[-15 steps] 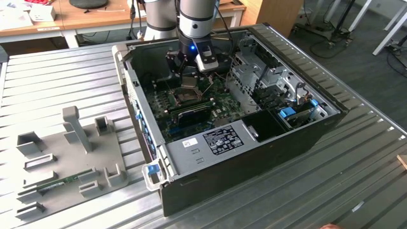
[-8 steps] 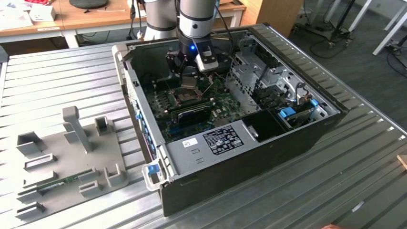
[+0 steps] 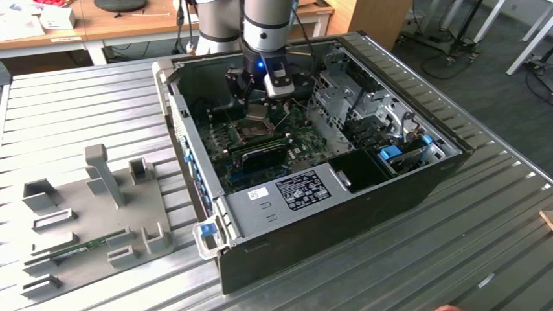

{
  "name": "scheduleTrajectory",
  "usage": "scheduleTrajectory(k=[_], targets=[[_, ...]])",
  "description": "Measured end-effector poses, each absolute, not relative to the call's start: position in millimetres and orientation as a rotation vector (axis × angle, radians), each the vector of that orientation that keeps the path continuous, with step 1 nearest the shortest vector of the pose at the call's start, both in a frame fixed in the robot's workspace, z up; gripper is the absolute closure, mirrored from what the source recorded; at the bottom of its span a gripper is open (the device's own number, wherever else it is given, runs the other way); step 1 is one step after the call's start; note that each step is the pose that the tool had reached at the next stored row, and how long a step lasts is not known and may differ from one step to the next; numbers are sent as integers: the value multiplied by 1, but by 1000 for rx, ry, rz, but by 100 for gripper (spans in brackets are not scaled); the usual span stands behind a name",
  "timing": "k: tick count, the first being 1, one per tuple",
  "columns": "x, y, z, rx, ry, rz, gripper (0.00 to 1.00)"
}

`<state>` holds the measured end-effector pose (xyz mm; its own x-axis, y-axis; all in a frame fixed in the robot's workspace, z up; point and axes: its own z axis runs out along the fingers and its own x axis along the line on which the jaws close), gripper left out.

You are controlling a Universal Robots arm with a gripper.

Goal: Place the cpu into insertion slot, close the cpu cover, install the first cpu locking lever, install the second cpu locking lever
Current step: 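Place the cpu into insertion slot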

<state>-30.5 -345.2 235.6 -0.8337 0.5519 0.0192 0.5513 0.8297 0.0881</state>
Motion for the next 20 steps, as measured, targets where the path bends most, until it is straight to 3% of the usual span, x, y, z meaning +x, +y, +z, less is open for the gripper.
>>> scheduleTrajectory(k=[20], targets=[[-31,-345,234,1182,2890,139,46]])
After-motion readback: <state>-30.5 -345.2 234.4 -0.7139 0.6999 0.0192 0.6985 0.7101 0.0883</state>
